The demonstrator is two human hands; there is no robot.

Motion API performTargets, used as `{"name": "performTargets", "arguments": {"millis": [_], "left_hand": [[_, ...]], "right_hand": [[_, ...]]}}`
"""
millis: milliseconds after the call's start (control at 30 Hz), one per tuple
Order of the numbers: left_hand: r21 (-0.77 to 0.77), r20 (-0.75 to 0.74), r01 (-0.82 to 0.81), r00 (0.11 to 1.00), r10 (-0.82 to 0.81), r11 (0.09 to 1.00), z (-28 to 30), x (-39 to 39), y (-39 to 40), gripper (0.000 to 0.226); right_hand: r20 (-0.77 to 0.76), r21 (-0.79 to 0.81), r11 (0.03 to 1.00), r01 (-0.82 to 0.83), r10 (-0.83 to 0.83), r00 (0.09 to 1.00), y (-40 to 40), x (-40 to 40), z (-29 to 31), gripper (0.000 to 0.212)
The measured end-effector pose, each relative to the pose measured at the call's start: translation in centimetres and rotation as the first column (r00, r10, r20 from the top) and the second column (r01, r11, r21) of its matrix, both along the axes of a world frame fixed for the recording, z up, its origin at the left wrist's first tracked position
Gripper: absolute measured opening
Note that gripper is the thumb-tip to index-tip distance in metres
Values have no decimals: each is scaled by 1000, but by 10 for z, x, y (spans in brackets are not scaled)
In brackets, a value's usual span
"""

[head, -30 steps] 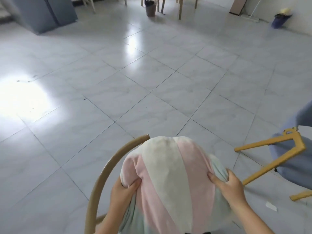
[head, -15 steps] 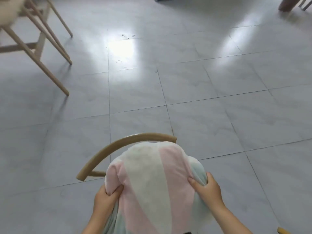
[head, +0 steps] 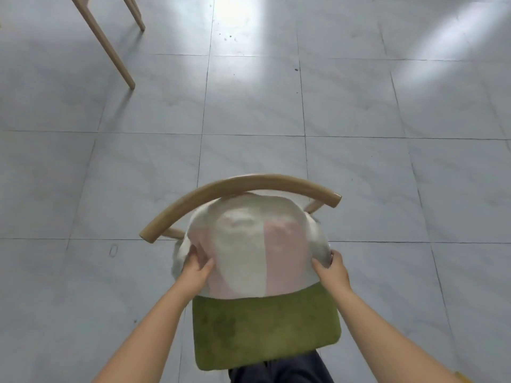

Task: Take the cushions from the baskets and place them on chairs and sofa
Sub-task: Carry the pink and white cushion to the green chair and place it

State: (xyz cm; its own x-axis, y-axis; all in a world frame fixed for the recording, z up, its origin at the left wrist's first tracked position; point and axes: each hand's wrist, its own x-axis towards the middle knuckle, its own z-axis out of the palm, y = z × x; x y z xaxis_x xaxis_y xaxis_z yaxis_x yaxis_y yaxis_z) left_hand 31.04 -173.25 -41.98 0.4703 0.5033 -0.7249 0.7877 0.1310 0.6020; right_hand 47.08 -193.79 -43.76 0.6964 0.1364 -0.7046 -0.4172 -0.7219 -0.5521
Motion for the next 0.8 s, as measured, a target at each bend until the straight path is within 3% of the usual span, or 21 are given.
{"name": "performTargets", "arguments": {"millis": [133, 300, 400, 467, 567, 600, 700, 733, 800], "left_hand": [[54, 77, -130, 989, 126, 990, -13, -4, -6, 72], [186, 41, -189, 982, 184, 964, -24, -7, 5, 102], [94, 5, -167, 986, 167, 981, -36, -1, 13, 118], [13, -28, -174, 984, 174, 985, -42, 4, 13, 101], [-7, 24, -267, 963, 267, 964, -44, 9, 0, 27], [11, 66, -324, 944, 322, 946, -42, 7, -4, 16], [102, 141, -418, 904, 403, 903, -42, 1, -3, 15], [135, 112, -396, 917, 383, 908, -44, 2, 1, 11], [224, -56, -329, 936, 349, 917, -58, 7, 9, 40]], "right_hand": [[95, -40, 999, -21, 25, 995, 6, 2, -7, 72], [162, -20, 973, -230, 230, 960, 23, 12, -9, 106], [118, -102, 943, -317, 328, 937, 37, 21, -22, 107], [92, -80, 954, -289, 296, 951, 43, 25, -31, 82], [233, -9, 968, -251, 246, 941, 47, 22, -29, 23], [293, 7, 970, -241, 229, 928, 45, 21, -28, 15], [351, 49, 980, -192, 163, 922, 44, 17, -32, 15], [340, 26, 986, -164, 145, 929, 46, 19, -36, 25], [306, -116, 981, -158, 187, 934, 52, 28, -47, 62]]}}
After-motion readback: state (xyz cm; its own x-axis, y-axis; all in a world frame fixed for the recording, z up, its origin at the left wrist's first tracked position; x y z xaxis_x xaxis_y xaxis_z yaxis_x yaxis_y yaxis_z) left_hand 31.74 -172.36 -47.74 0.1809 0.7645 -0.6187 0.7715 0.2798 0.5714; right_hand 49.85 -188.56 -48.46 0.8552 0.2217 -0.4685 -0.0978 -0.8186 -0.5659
